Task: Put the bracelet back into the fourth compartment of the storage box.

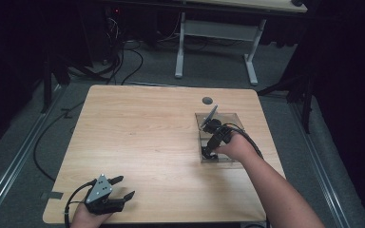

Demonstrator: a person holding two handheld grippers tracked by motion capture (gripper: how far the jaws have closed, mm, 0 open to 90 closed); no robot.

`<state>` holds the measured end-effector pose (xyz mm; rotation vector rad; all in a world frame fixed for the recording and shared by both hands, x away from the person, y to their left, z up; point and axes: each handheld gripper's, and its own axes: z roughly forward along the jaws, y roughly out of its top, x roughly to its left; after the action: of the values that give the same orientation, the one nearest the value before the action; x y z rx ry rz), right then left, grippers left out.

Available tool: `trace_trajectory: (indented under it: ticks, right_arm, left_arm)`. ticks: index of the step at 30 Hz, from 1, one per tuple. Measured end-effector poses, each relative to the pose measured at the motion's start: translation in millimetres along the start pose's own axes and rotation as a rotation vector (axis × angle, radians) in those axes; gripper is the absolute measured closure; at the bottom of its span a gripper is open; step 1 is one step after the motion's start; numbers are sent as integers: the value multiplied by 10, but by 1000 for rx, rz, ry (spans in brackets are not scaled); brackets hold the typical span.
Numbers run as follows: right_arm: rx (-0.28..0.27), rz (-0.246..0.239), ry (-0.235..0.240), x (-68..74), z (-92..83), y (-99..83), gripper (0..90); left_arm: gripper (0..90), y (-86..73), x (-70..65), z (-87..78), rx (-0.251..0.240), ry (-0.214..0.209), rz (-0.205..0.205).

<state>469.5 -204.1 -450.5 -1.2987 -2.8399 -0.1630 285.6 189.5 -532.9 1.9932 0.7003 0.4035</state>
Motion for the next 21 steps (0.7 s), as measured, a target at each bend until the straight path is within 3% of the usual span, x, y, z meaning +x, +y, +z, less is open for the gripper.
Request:
trace_trajectory:
  ticks: [7,9,10,11,12,20,21]
  right_arm:
    - [-11,-4,3,36,-25,-78,544]
    - [-15,29,-1,80,-56,-118,524]
    - [-24,13,-3,81,-67,-138,512]
    - [-17,39,-15,115,-86,-162,510]
    - [-35,19,-19,111,-97,-187,507]
    - [-106,57,-13,171,-188,-438,505]
    - [-122,40,-13,173,-188,-470,506]
  left_arm:
    - [303,0,2,-4,0,-2,-1]
    - [303,0,1,-2,0,-1,0]
    - [303,-1,0,-1,-1,1,0]
    - [303,0,-1,0,0,1,1]
    - [303,1,-1,-1,2,1,2]
    - [303,0,-3,-1,1,4,4]
    - [303,0,-4,-1,1,4,1]
